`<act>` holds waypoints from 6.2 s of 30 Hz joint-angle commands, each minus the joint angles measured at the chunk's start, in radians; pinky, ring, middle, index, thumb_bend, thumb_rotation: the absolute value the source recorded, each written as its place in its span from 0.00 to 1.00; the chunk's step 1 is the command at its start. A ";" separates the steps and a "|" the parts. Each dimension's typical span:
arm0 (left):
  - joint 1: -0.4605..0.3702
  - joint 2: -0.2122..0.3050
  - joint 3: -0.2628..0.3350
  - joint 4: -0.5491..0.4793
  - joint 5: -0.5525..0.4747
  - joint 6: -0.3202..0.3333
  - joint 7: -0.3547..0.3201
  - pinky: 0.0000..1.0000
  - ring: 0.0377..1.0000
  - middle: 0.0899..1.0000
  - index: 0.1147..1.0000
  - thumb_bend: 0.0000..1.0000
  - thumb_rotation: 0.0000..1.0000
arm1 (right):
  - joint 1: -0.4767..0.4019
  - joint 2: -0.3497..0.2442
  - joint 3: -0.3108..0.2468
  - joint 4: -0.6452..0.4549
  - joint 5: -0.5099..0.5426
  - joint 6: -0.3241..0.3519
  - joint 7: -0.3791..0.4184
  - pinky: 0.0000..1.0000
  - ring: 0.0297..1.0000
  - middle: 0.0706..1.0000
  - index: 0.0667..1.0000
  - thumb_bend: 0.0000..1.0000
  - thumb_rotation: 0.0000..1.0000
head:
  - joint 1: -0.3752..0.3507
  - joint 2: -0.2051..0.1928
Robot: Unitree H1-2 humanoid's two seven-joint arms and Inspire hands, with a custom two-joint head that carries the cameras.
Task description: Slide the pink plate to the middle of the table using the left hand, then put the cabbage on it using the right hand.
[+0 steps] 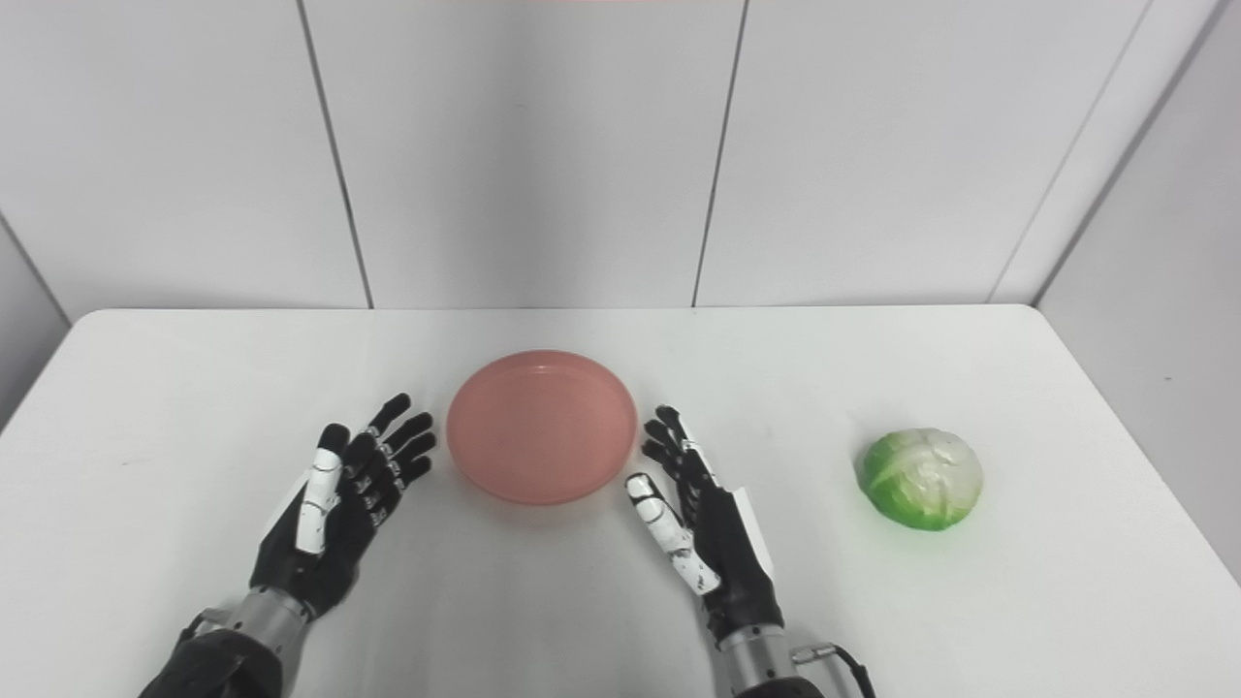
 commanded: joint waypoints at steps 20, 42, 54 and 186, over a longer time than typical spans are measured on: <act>-0.081 -0.052 0.054 -0.015 -0.012 -0.094 0.070 1.00 1.00 1.00 1.00 0.72 0.99 | -0.129 -0.160 -0.133 0.031 -0.225 -0.099 -0.163 0.93 0.92 0.91 0.94 0.72 0.80 | -0.036 -0.002; -0.223 -0.056 0.068 0.251 0.094 -0.226 0.145 1.00 1.00 1.00 1.00 0.72 1.00 | -0.151 -0.415 -0.200 -0.059 -0.528 0.283 -0.086 0.78 0.89 0.93 0.94 0.83 0.52 | -0.090 -0.005; -0.224 -0.025 0.080 0.313 0.100 -0.322 0.131 1.00 1.00 1.00 1.00 0.71 1.00 | -0.164 -0.486 -0.144 -0.090 -0.709 0.514 0.032 1.00 0.98 0.97 0.96 1.00 0.37 | -0.184 -0.020; -0.272 -0.171 -0.005 0.377 0.232 -0.362 0.357 1.00 1.00 1.00 1.00 0.76 1.00 | -0.662 -0.247 0.333 0.575 -0.679 -0.030 -0.059 0.99 0.97 0.94 0.93 0.79 0.47 | 0.276 -0.114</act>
